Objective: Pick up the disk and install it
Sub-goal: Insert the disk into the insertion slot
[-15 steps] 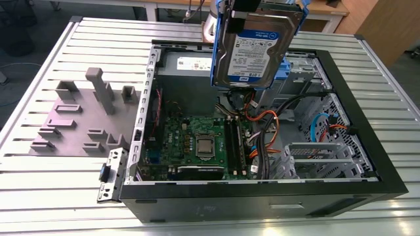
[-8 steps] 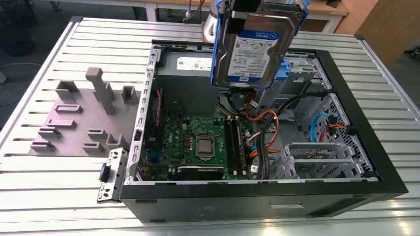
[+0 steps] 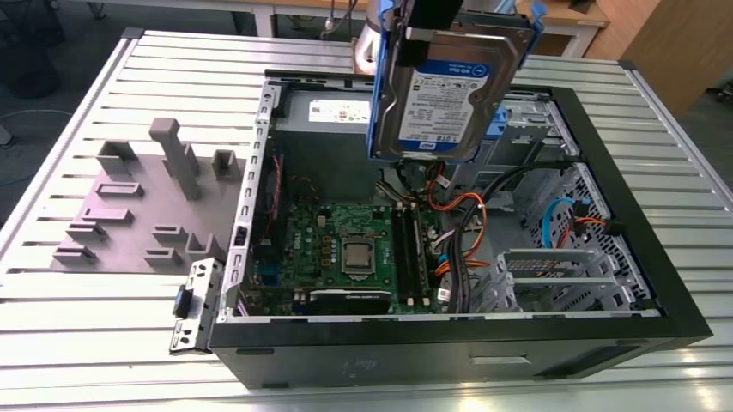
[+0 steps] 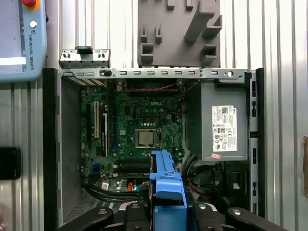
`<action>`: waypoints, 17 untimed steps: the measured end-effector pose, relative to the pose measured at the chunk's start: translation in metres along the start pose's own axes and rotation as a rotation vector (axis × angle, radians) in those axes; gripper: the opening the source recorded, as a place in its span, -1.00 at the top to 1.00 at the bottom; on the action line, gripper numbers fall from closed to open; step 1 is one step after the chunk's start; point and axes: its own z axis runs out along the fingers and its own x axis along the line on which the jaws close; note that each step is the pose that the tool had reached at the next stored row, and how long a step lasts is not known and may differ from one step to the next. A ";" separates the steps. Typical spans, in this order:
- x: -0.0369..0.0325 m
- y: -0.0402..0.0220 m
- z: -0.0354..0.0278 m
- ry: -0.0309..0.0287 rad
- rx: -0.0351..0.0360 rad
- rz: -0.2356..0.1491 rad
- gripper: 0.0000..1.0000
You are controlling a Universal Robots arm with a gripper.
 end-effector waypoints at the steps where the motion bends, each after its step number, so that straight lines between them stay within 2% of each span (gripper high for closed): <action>1: 0.0024 -0.0001 0.0000 0.0001 0.0000 0.000 0.27; 5: 0.0130 -0.0004 -0.0004 0.0014 0.0000 0.000 0.27; 13: 0.0414 -0.0025 0.0004 0.0015 0.0001 0.000 0.27; 15: 0.0461 -0.0035 0.0011 0.0016 0.0001 0.000 0.27; 17: 0.0478 -0.0047 0.0020 0.0014 0.0001 0.000 0.27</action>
